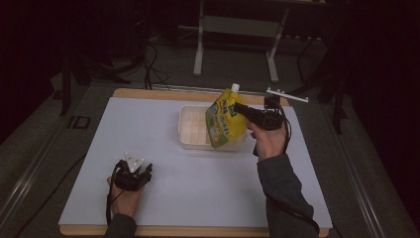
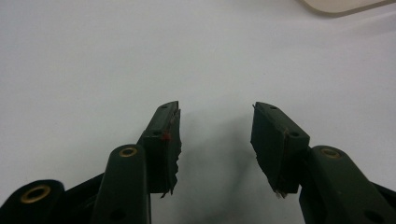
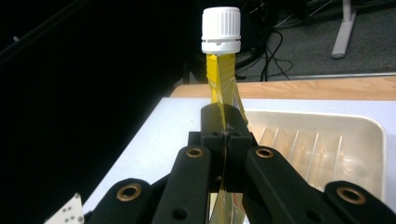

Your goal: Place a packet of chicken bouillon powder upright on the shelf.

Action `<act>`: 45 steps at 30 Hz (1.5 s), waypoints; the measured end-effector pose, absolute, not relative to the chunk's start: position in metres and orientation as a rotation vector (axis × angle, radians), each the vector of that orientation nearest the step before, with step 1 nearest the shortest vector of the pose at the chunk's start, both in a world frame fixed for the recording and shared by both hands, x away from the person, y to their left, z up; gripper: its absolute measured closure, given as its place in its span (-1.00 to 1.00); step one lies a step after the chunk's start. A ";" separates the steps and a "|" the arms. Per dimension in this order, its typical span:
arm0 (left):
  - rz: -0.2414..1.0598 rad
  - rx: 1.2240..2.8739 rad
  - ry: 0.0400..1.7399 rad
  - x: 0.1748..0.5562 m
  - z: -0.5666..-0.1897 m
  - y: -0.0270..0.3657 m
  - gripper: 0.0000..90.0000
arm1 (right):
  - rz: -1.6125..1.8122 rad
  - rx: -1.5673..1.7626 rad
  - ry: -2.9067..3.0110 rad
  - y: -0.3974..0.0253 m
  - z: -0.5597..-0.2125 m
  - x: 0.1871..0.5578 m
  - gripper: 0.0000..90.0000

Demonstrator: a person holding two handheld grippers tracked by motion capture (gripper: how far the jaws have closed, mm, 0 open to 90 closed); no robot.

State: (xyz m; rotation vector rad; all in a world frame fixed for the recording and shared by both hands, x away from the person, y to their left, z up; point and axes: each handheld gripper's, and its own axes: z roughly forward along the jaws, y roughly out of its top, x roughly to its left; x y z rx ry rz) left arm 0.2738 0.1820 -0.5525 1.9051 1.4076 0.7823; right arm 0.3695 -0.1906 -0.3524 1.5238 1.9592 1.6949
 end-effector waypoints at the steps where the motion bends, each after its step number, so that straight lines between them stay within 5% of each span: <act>1: 0.785 1.904 1.407 0.274 -0.552 0.182 0.15 | 1.699 1.528 1.951 -0.190 -0.353 0.370 1.00; 45: 0.785 1.899 1.403 0.273 -0.552 0.183 0.15 | 1.591 1.526 1.736 -0.153 -0.375 0.372 1.00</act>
